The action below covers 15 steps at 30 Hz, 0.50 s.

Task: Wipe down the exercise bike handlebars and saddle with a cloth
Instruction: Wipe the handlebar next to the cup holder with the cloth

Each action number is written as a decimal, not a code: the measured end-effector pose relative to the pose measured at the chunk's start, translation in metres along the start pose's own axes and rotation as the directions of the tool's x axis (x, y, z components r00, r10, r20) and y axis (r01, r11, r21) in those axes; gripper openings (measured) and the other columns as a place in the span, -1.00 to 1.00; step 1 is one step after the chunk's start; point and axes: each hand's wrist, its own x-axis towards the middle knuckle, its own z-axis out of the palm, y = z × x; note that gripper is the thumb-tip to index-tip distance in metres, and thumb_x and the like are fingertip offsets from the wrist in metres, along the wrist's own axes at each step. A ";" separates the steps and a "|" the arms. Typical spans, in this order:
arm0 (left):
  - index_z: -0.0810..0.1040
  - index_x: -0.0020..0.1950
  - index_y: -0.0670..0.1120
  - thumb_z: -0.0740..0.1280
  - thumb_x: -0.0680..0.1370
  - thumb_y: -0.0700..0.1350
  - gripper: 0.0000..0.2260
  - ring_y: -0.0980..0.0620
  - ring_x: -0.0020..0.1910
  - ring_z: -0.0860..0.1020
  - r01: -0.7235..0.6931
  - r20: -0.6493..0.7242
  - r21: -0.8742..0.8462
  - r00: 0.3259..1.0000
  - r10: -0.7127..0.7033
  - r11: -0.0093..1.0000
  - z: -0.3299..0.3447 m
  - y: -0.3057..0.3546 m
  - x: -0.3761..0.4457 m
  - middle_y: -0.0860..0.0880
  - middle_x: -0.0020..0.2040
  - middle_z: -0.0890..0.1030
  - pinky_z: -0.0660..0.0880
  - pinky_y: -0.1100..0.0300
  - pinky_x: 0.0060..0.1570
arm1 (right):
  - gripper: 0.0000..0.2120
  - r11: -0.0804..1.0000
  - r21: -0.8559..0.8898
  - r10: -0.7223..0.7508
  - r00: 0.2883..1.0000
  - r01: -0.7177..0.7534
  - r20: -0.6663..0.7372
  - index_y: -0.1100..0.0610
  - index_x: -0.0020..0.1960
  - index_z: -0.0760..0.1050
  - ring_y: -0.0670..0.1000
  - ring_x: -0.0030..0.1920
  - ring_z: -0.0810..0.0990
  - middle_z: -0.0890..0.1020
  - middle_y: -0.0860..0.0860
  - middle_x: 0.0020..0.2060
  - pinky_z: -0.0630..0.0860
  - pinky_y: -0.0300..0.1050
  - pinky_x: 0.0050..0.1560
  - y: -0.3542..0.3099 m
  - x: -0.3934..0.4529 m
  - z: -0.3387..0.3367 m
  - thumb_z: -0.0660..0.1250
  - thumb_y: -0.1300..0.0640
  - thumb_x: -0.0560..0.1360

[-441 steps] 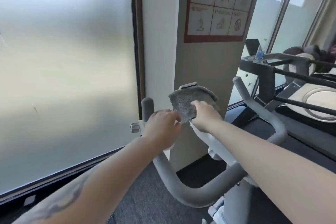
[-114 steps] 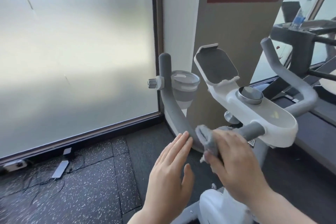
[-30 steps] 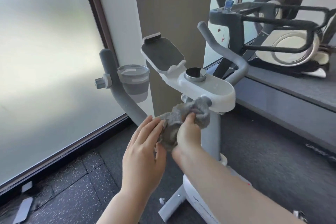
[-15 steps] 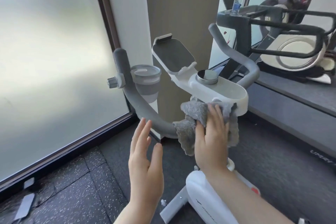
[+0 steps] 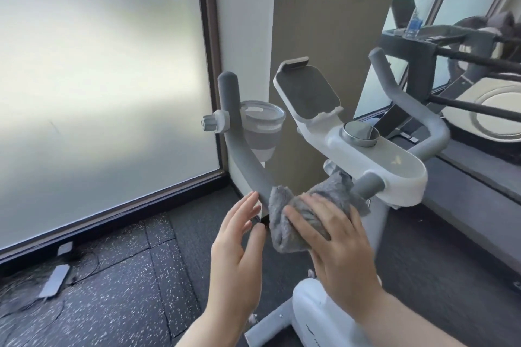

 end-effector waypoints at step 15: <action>0.59 0.23 -0.04 0.19 0.49 -0.09 -0.65 0.10 0.13 0.61 0.114 -0.251 -0.040 0.960 -0.120 0.993 0.025 0.012 0.002 0.06 0.09 0.68 0.53 0.07 0.17 | -0.54 0.953 0.290 -0.102 0.993 0.083 0.050 -0.03 0.31 0.53 0.08 0.10 0.60 0.53 0.08 0.31 0.50 0.01 0.07 -0.005 0.039 0.008 0.32 0.10 0.41</action>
